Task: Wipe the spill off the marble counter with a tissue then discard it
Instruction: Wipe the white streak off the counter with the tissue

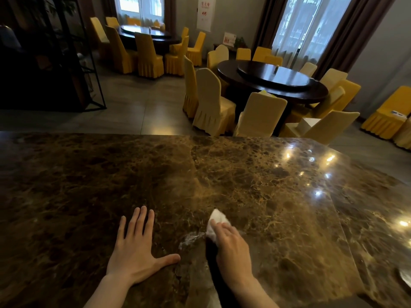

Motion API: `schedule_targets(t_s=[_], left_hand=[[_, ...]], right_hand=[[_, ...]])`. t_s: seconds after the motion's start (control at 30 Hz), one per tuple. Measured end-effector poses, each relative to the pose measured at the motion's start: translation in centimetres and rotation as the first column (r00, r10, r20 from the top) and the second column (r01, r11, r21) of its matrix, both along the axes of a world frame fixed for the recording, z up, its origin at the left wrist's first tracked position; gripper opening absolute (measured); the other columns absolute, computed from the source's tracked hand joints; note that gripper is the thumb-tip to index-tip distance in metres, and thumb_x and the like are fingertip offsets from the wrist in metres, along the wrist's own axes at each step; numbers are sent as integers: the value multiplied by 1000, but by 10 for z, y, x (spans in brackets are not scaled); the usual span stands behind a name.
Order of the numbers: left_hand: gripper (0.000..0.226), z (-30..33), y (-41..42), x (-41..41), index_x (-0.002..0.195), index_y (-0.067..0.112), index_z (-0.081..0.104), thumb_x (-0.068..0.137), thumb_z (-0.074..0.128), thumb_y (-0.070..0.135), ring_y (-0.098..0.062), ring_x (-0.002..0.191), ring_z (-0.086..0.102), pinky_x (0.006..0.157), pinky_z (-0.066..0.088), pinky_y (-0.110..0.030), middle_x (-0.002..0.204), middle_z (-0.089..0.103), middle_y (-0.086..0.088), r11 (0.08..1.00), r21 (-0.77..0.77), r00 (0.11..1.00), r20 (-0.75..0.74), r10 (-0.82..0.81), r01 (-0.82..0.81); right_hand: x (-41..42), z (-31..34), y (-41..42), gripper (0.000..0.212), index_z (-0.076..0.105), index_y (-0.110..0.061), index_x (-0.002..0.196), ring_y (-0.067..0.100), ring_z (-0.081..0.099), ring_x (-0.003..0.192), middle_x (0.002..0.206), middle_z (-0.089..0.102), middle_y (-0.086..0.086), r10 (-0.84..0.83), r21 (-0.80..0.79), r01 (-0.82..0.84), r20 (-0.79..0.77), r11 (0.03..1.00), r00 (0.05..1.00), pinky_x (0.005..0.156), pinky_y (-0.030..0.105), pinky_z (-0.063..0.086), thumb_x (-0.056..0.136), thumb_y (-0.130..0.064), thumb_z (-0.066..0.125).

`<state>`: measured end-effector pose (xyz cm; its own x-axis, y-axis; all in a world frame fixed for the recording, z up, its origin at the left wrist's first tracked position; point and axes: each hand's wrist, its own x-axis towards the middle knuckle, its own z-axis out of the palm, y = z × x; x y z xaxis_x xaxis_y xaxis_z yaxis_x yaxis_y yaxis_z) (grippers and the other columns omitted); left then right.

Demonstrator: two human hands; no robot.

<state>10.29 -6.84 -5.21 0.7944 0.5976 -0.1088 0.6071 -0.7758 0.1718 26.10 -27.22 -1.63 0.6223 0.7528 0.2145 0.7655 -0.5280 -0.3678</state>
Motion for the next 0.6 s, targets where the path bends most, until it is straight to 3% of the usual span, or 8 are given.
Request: schedule_targets(t_s=[0.03, 0.1, 0.17, 0.23, 0.33, 0.47, 0.6], left_hand=[[146, 0, 0, 0, 156, 21, -24, 51, 12, 116, -19, 152, -35, 129, -14, -55, 167, -30, -2, 1000, -1, 1000, 7, 0, 0], [146, 0, 1, 0, 156, 21, -24, 51, 12, 116, -19, 152, -35, 129, -14, -55, 167, -30, -2, 1000, 1, 1000, 9, 0, 0], [146, -1, 1, 1, 155, 22, -27, 50, 11, 116, -19, 150, -38, 128, -16, -55, 166, -33, -1, 1000, 4, 1000, -1, 3, -3], [146, -1, 0, 1, 154, 22, -28, 50, 10, 117, -19, 150, -39, 128, -17, -54, 166, -34, -1, 1000, 4, 1000, -1, 7, -7], [146, 0, 0, 1, 153, 23, -31, 49, 9, 117, -19, 149, -40, 127, -19, -54, 165, -36, -1, 1000, 1, 1000, -7, 9, -9], [146, -2, 1, 1, 154, 23, -28, 50, 11, 117, -18, 150, -39, 128, -18, -54, 166, -33, 0, 1000, -2, 1000, 12, 14, -14], [146, -4, 0, 1, 158, 22, -15, 53, 20, 116, -19, 155, -28, 130, -11, -55, 170, -21, -1, 1000, -5, 998, 65, 11, -11]], right_hand=[[-6, 1, 1, 61, 64, -20, 127, 20, 64, 98, 100, 75, -3, 62, 5, -61, -10, 998, 998, 65, 35, 55, 72, 1, 77], [-5, 6, 0, 49, 65, -25, 120, 19, 61, 83, 90, 73, -4, 72, 34, -70, -45, 997, 996, 61, 36, 51, 75, -8, 77], [13, 12, -8, 25, 70, -22, 100, 21, 63, 77, 84, 72, -1, -90, 148, 113, -152, 983, 984, 64, 38, 53, 76, -17, 76], [43, 19, -20, 15, 72, -17, 88, 26, 66, 77, 82, 73, 4, -289, 216, 331, -204, 919, 935, 67, 40, 54, 76, -9, 77], [72, 24, -31, 12, 77, -10, 91, 32, 67, 88, 91, 76, 10, -431, 124, 449, -145, 885, 891, 72, 40, 53, 83, -3, 70], [49, 13, -20, 21, 76, -11, 95, 28, 59, 95, 92, 72, 7, -336, -23, 335, -43, 942, 941, 70, 36, 47, 88, -2, 59], [7, -1, -13, 33, 70, -13, 111, 25, 56, 99, 113, 68, -1, -10, -70, 11, 26, 998, 1000, 71, 38, 57, 81, -2, 65]])
